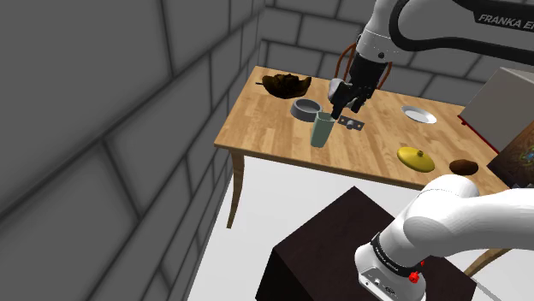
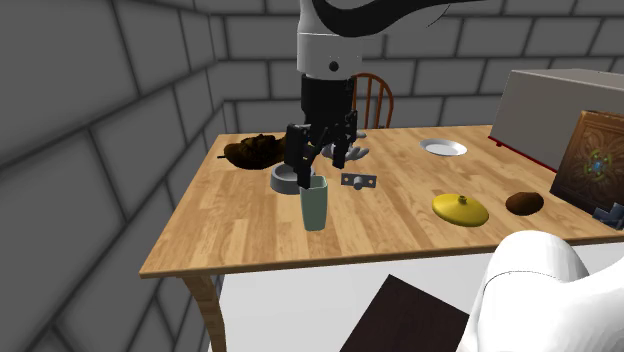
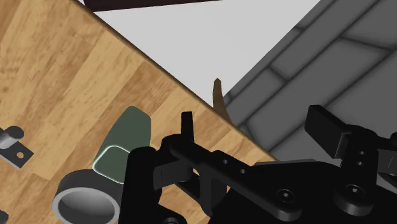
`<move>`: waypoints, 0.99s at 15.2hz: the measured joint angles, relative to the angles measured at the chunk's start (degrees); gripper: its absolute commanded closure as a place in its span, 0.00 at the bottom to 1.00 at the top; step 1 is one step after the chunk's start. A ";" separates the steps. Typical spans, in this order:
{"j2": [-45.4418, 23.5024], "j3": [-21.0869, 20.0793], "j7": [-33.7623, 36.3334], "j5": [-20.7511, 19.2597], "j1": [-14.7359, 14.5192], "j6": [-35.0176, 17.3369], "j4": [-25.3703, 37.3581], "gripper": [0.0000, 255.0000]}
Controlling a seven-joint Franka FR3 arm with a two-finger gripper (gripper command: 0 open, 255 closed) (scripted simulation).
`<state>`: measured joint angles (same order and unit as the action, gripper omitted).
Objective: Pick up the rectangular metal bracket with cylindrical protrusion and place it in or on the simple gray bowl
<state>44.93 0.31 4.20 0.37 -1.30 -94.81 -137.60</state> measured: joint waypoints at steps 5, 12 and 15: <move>-2.11 3.43 -3.78 -2.41 1.42 -2.87 -1.13 0.00; -9.73 10.43 -11.39 -6.67 4.02 -10.21 -1.27 0.00; -14.19 13.60 -14.84 -8.02 4.96 -13.71 -0.42 0.00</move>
<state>30.74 13.91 -10.64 -7.65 3.66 -108.52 -138.03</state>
